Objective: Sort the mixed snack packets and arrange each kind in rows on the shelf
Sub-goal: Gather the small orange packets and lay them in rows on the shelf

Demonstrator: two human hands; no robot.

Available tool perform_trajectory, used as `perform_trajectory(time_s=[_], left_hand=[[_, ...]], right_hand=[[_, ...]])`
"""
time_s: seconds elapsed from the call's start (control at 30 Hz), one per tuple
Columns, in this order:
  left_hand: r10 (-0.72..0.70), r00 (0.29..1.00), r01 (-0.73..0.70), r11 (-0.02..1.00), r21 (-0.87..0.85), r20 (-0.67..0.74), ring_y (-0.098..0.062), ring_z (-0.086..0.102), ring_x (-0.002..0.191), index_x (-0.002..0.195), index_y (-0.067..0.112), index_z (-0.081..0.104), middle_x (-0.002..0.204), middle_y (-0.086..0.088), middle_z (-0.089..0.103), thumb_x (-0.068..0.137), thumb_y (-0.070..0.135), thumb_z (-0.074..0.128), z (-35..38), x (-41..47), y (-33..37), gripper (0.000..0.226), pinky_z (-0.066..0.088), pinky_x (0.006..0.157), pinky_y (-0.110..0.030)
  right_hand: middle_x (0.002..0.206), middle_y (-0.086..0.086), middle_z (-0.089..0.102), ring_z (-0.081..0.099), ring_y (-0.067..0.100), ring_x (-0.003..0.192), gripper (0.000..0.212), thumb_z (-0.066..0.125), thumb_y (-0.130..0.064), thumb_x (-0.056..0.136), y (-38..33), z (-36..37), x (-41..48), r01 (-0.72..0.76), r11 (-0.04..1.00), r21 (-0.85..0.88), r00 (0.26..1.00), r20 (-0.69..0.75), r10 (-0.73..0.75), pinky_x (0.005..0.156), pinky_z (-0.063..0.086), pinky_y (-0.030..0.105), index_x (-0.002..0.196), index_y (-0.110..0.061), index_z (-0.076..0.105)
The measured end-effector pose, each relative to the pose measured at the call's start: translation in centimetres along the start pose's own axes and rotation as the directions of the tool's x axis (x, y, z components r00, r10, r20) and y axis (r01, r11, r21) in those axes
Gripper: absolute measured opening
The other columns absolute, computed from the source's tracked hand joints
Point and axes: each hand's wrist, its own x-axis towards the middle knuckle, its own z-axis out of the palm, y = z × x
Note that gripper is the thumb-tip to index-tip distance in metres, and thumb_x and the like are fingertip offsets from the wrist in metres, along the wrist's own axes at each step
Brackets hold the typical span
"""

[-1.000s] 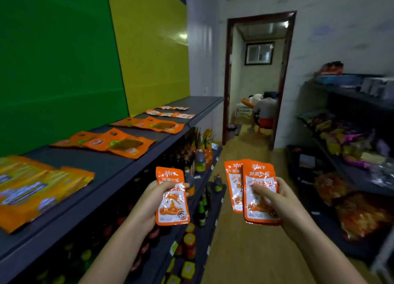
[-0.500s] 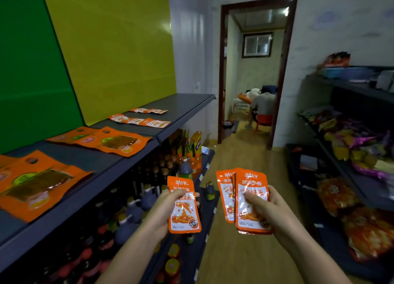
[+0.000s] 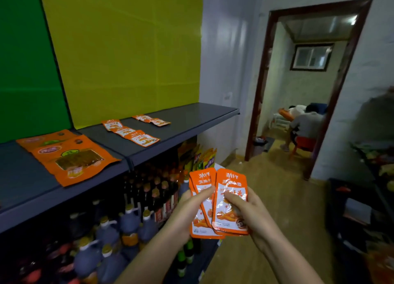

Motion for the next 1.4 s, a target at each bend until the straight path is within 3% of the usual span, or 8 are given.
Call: perform_trajectory(time_s=[0.37, 0.5, 0.63, 0.73, 0.93, 1.07, 1.3, 1.4], left_hand=[[0.136, 0.965, -0.138, 0.99, 0.01, -0.226, -0.026, 0.073, 0.075, 0.104, 0.015, 0.065, 0.088, -0.01, 0.076, 0.079, 0.025, 0.069, -1.8, 9.8, 4.2, 0.027, 0.058, 0.073, -0.039], [0.231, 0.922, -0.244, 0.97, -0.002, -0.31, -0.026, 0.073, 0.075, 0.1, 0.018, 0.065, 0.088, -0.011, 0.076, 0.082, 0.021, 0.067, -2.6, 13.9, 7.9, 0.019, 0.058, 0.075, -0.04], [0.281, 0.862, -0.3, 0.954, 0.022, -0.422, -0.02, 0.072, 0.06, 0.093, 0.02, 0.062, 0.075, -0.005, 0.076, 0.08, 0.022, 0.069, -3.8, 17.6, 10.8, 0.014, 0.059, 0.064, -0.035], [0.271, 0.817, -0.308, 0.951, 0.011, -0.509, -0.019, 0.071, 0.058, 0.091, 0.022, 0.06, 0.072, -0.005, 0.075, 0.08, 0.023, 0.069, -5.1, 19.1, 11.8, 0.014, 0.058, 0.062, -0.035], [0.306, 0.643, -0.376, 0.925, 0.059, -0.702, -0.021, 0.07, 0.053, 0.099, 0.015, 0.063, 0.067, -0.007, 0.075, 0.081, 0.02, 0.067, -8.0, 19.8, 13.1, 0.02, 0.057, 0.049, -0.031], [0.321, 0.506, -0.389, 0.914, 0.12, -0.801, -0.017, 0.067, 0.045, 0.091, 0.016, 0.063, 0.057, -0.003, 0.072, 0.082, 0.021, 0.065, -8.5, 19.7, 13.8, 0.01, 0.056, 0.048, -0.028], [0.312, 0.311, -0.399, 0.9, 0.174, -0.898, -0.015, 0.065, 0.04, 0.084, 0.02, 0.059, 0.05, 0.001, 0.069, 0.082, 0.024, 0.065, -7.0, 20.1, 13.6, 0.008, 0.052, 0.049, -0.029], [0.301, 0.255, -0.379, 0.905, 0.191, -0.919, -0.015, 0.065, 0.041, 0.083, 0.021, 0.057, 0.048, 0.002, 0.068, 0.081, 0.026, 0.066, -6.3, 20.3, 13.3, 0.011, 0.048, 0.054, -0.031]], right_hand=[[0.093, 0.006, 0.076, 0.073, 0.024, 0.081, 0.027, 0.062, -0.027, 0.086, -2.8, 1.3, 13.4, 0.026, 0.995, -0.091, 0.936, 0.352, 0.008, 0.069, 0.058, 0.033, 0.111, -0.018, 0.063], [0.097, 0.006, 0.075, 0.073, 0.021, 0.083, 0.025, 0.061, -0.026, 0.087, -5.6, 3.1, 19.4, 0.101, 0.993, -0.064, 0.904, 0.422, -0.065, 0.07, 0.06, 0.03, 0.111, -0.021, 0.06], [0.098, -0.002, 0.072, 0.073, 0.009, 0.076, 0.017, 0.059, -0.032, 0.088, -7.4, 4.5, 25.0, 0.188, 0.975, -0.116, 0.874, 0.472, -0.112, 0.063, 0.058, 0.021, 0.104, -0.03, 0.053], [0.095, -0.002, 0.073, 0.072, 0.007, 0.071, 0.016, 0.053, -0.032, 0.092, -8.2, 5.4, 29.1, 0.195, 0.975, -0.11, 0.858, 0.5, -0.116, 0.07, 0.058, 0.026, 0.105, -0.025, 0.056], [0.078, -0.002, 0.07, 0.068, 0.006, 0.057, 0.011, 0.053, -0.029, 0.093, -9.5, 7.8, 37.3, 0.186, 0.954, -0.233, 0.834, 0.551, -0.028, 0.061, 0.054, 0.023, 0.097, -0.02, 0.058], [0.091, 0.004, 0.071, 0.067, 0.016, 0.076, 0.013, 0.054, -0.025, 0.091, -8.2, 10.7, 41.6, 0.259, 0.891, -0.373, 0.792, 0.61, 0.025, 0.077, 0.052, 0.031, 0.099, -0.016, 0.06], [0.109, 0.004, 0.069, 0.065, 0.021, 0.1, 0.025, 0.052, -0.037, 0.09, -5.6, 13.5, 45.2, 0.491, 0.697, -0.523, 0.722, 0.692, 0.011, 0.092, 0.05, 0.036, 0.1, -0.017, 0.063], [0.111, 0.003, 0.066, 0.06, 0.023, 0.105, 0.037, 0.046, -0.048, 0.09, -4.7, 13.9, 45.8, 0.634, 0.505, -0.586, 0.693, 0.72, -0.034, 0.096, 0.045, 0.041, 0.101, -0.017, 0.063]])
